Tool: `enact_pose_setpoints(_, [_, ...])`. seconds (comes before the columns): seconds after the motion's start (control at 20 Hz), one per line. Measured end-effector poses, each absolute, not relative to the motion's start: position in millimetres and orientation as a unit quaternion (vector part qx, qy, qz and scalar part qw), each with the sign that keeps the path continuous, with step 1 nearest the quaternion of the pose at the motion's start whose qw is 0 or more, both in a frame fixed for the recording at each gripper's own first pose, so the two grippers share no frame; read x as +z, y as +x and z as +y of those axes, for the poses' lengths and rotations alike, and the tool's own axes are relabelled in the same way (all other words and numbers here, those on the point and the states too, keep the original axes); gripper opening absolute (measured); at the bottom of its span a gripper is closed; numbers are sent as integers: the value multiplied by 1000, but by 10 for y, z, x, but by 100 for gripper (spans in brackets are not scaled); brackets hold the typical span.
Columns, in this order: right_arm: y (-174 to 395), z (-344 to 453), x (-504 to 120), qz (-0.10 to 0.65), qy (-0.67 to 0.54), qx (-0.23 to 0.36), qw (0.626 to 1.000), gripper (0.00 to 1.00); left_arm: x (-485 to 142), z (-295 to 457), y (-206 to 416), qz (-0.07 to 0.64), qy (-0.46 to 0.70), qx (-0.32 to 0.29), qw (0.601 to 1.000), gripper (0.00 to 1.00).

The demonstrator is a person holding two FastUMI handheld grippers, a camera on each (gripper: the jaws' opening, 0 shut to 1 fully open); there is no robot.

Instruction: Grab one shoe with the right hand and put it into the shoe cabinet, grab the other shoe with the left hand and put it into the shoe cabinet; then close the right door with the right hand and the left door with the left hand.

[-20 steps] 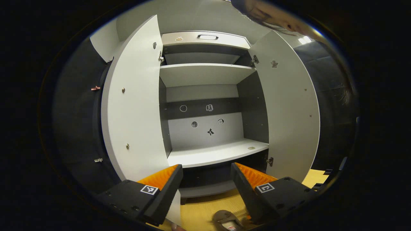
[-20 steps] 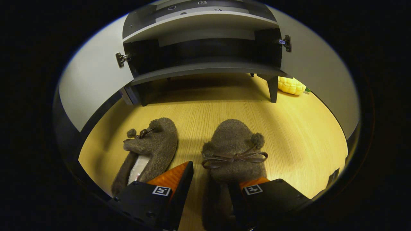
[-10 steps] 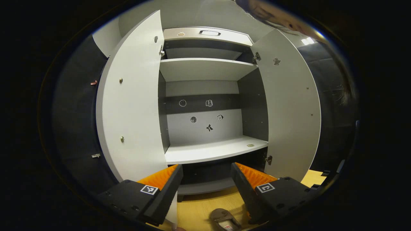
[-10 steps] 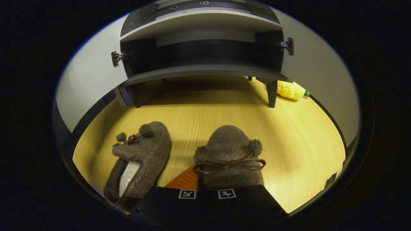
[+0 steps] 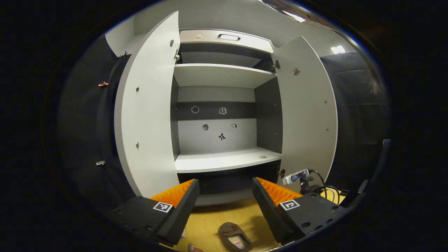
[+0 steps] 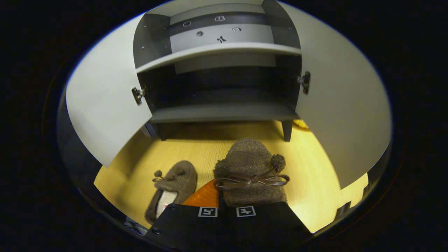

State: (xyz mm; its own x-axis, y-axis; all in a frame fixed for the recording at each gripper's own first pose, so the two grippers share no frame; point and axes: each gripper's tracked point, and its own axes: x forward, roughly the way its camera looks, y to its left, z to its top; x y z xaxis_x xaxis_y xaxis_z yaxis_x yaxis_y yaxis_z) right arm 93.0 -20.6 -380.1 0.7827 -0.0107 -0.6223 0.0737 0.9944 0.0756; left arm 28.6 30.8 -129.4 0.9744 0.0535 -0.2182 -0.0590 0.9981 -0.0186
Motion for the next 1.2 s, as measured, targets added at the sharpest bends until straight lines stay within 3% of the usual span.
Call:
enact_pose_setpoints(0.35, [1525,-412,-2157,217,-1,-36,976,5,-1176,126,-75,117,-55,-17,991,95])
enact_pose_setpoints(0.65, [2104,-359,-1231,151,-18,-23,988,5,-1112,251,-237,127,-33,9,991,95])
enact_pose_setpoints(1.2, [3786,-654,-1235,190,-3,-3,982,5,-1154,261,231,130,-46,90,986,96])
